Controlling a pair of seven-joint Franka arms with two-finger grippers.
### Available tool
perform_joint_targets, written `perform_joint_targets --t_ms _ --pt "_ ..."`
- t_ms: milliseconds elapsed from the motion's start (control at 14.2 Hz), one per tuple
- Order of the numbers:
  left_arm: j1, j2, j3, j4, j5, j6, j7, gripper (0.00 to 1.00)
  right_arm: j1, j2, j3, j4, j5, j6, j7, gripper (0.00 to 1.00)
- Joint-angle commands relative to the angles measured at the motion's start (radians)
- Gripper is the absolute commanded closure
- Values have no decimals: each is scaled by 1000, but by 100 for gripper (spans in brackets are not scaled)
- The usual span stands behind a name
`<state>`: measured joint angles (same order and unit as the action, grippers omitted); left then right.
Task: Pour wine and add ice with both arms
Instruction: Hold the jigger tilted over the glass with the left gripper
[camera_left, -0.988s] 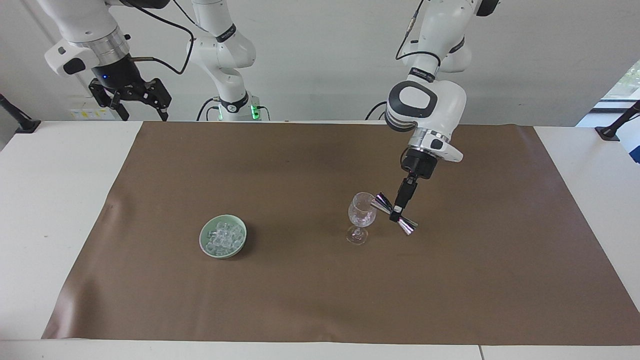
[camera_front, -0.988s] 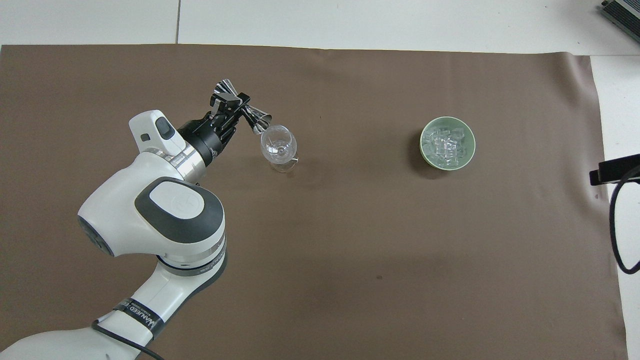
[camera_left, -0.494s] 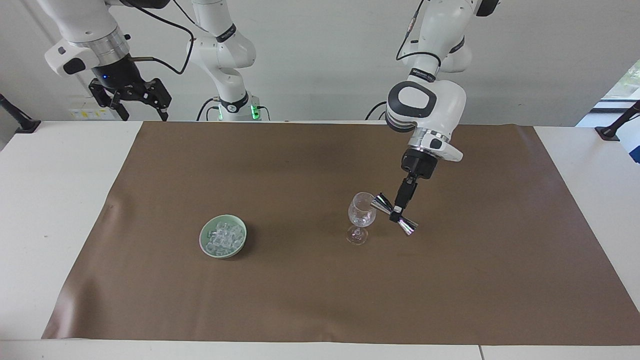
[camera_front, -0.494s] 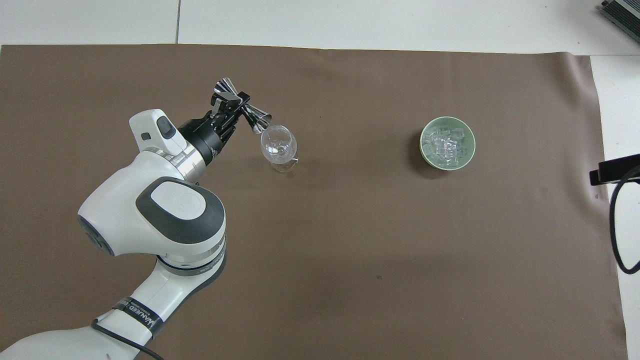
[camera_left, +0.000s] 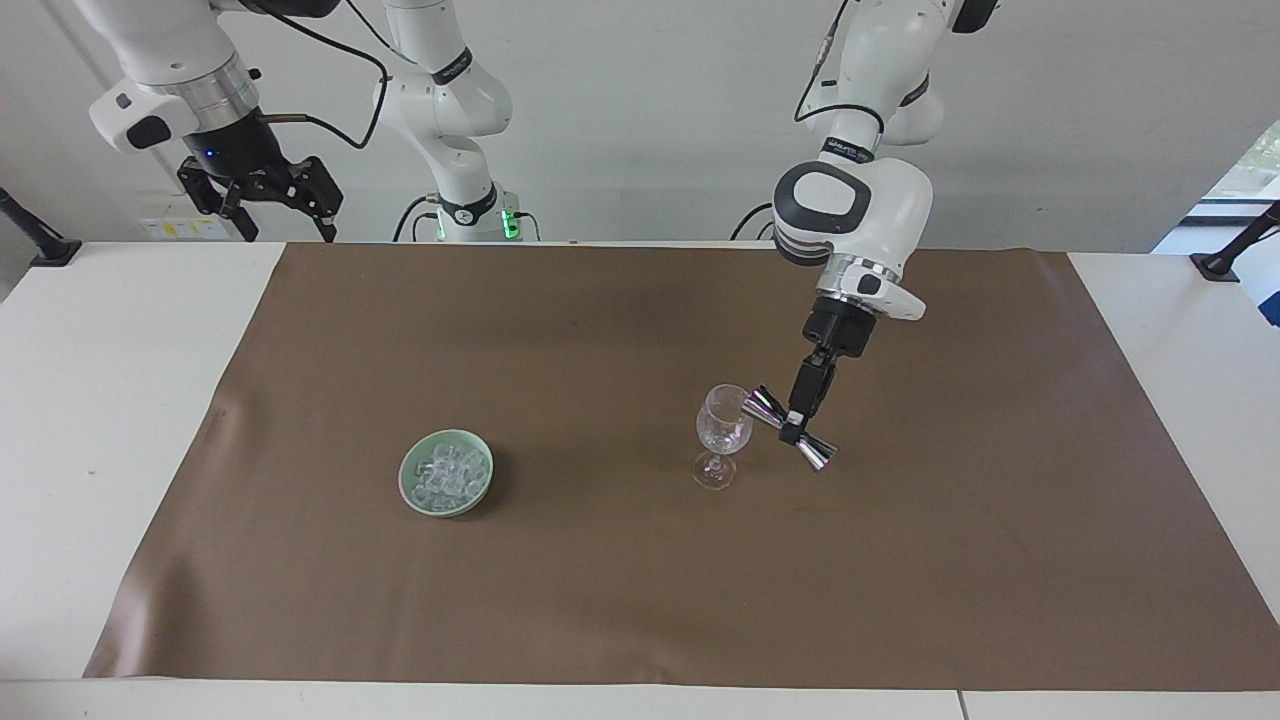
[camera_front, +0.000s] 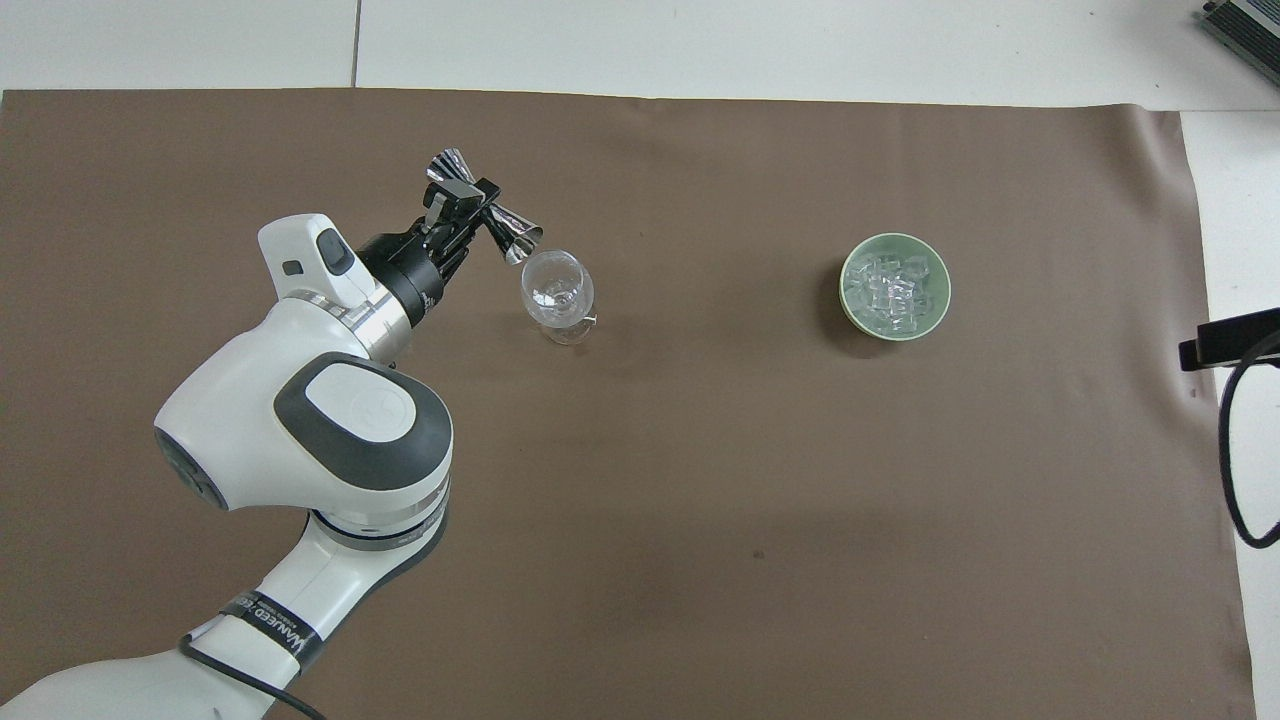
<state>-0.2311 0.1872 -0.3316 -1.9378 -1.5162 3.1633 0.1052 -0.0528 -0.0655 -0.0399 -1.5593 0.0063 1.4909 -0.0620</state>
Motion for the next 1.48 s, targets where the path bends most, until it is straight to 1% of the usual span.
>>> perform_joint_targets --t_ms 0,423,1411 --pt "-30 17 11 23 11 43 8 100 -2 -2 -1 -2 15 -6 -30 0" --pt "-31 17 11 23 37 49 7 100 -2 -2 -1 -2 15 -6 -30 0" --pt "-44 17 13 22 54 63 1 100 -2 -2 -1 -2 15 -6 -29 0"
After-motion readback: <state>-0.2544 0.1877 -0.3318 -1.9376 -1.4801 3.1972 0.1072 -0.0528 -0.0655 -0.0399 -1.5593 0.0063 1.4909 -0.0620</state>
